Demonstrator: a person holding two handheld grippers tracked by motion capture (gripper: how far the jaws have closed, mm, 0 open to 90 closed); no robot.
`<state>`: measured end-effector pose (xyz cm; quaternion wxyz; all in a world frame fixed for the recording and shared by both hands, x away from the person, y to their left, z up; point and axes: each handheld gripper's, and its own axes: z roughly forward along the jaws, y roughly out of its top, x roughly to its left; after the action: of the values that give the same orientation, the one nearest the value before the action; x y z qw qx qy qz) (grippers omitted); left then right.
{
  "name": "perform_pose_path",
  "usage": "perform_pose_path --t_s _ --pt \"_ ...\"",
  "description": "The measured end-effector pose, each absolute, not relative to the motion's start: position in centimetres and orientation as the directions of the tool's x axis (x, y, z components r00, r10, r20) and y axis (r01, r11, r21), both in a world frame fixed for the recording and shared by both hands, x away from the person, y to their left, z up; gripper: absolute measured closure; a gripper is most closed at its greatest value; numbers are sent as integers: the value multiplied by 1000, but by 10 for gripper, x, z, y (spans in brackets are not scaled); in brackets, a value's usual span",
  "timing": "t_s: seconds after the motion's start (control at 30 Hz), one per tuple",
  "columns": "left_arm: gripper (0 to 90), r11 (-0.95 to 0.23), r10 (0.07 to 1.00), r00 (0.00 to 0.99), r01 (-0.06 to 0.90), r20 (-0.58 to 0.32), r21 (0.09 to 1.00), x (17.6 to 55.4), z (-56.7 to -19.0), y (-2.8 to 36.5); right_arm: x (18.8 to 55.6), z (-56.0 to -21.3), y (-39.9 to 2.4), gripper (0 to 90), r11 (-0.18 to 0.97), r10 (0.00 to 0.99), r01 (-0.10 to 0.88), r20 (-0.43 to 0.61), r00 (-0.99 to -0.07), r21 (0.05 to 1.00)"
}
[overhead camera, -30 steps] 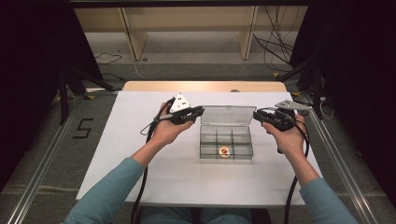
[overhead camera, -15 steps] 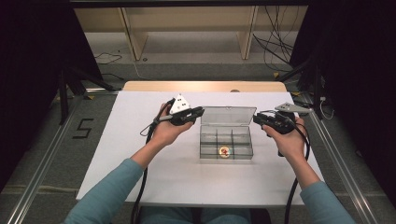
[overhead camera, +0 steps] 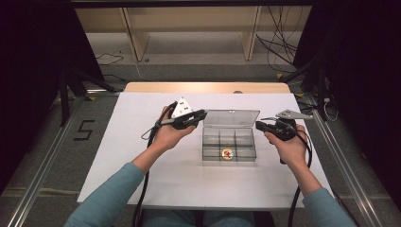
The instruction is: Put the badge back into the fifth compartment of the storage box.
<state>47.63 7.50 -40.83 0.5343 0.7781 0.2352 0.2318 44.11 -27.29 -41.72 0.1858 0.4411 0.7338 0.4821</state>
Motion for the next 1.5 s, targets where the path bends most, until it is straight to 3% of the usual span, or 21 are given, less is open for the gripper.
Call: perform_pose_path --t_s 0.8,1.3,1.5 --pt "783 -340 595 794 109 124 934 460 -414 77 435 -420 -267 900 119 824 427 151 -546 897" --pt "641 -356 592 801 157 92 921 440 -427 94 430 -424 -267 900 112 823 425 156 -546 899" --pt "644 -360 588 806 182 71 915 430 -433 101 429 -424 -267 900 103 823 423 162 -544 900"
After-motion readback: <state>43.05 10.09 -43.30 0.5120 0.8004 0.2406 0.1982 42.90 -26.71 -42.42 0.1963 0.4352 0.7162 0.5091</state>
